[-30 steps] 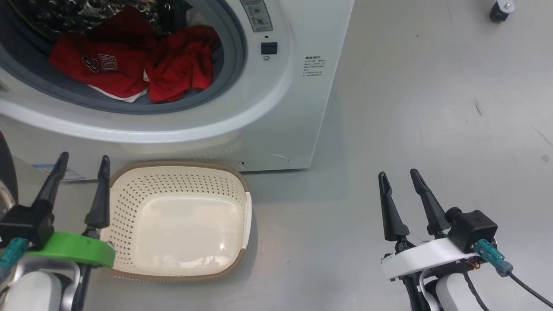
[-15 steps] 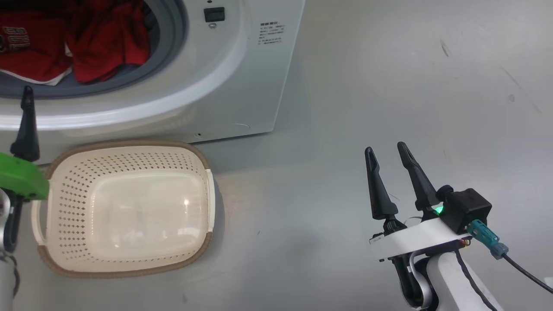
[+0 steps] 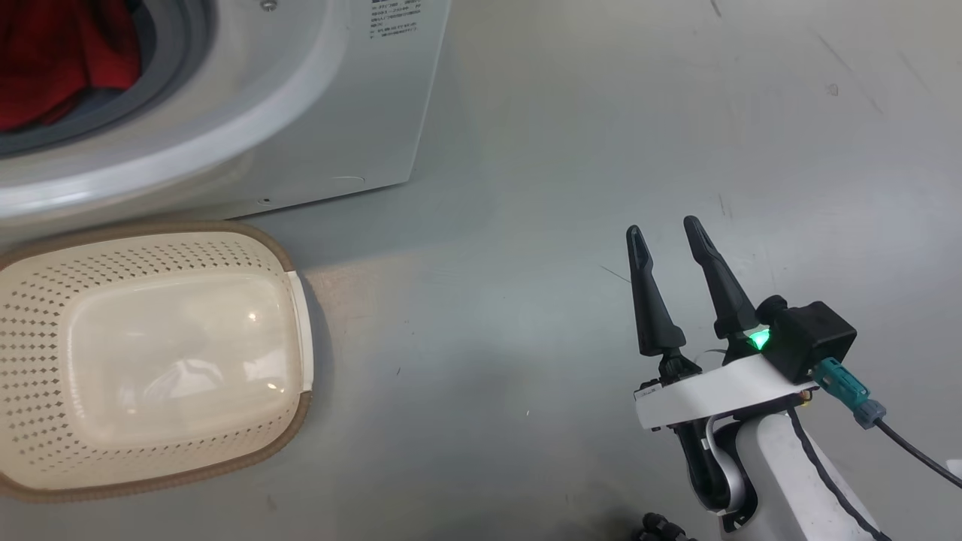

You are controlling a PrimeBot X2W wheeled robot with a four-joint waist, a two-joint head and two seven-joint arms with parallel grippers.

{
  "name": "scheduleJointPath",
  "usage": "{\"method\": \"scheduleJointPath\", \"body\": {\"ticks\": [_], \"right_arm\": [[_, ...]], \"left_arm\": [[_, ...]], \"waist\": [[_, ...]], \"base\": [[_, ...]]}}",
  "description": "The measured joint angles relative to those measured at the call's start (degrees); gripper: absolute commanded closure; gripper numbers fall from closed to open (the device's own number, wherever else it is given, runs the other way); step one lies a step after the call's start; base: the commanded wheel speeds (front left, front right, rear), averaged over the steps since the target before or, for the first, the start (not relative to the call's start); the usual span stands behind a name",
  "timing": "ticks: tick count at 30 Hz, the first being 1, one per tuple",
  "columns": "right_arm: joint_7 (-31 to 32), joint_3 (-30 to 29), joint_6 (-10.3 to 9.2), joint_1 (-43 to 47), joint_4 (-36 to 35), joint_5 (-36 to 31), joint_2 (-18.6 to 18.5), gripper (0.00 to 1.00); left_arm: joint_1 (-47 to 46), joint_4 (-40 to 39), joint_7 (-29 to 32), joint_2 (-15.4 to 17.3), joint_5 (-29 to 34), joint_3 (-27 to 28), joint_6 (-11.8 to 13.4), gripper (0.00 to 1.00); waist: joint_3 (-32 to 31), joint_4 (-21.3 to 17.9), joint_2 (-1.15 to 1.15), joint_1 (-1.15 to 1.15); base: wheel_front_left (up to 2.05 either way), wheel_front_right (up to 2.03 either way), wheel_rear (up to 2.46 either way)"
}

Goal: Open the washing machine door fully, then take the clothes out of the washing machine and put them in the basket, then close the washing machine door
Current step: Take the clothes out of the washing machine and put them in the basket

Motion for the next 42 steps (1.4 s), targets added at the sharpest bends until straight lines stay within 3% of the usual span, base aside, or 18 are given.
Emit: {"method": "scheduleJointPath", "body": {"ticks": [8, 35, 36, 37, 42], "right_arm": [[0.00, 0.16, -0.07, -1.69, -0.55, 0.64, 0.16, 0.00], [-0.01, 0.21, -1.67, -4.59, -2.03, 3.05, 0.21, 0.00], [-0.01, 0.23, -1.67, -4.61, -2.03, 3.05, 0.21, 0.00], [-0.01, 0.24, -1.67, -4.61, -2.03, 3.05, 0.21, 0.00], [-0.01, 0.24, -2.09, -4.68, -1.97, 3.05, 0.21, 0.00]], "left_arm": [[-4.69, 3.56, 2.96, 2.64, 1.42, 0.05, 0.01, 0.00], [-13.74, 15.15, 7.01, 4.13, 2.53, -0.44, 0.26, 0.00], [-14.01, 15.46, 7.02, 4.12, 2.52, -0.44, 0.26, 0.26], [-14.25, 15.69, 6.99, 4.07, 2.48, -0.37, 0.26, 1.00], [-14.79, 16.83, 6.26, 3.83, 2.30, -0.22, 0.27, 1.00]], "waist": [[2.99, -1.91, 0.00, 0.00], [6.52, -2.85, 0.00, 0.00], [6.59, -2.83, 0.00, 0.00], [6.65, -2.82, 0.00, 0.00], [6.80, -2.71, 0.00, 0.00]], "base": [[0.00, 0.00, 0.00], [0.00, 0.00, 0.00], [0.00, 0.00, 0.00], [0.00, 0.00, 0.00], [0.00, 0.00, 0.00]]}}
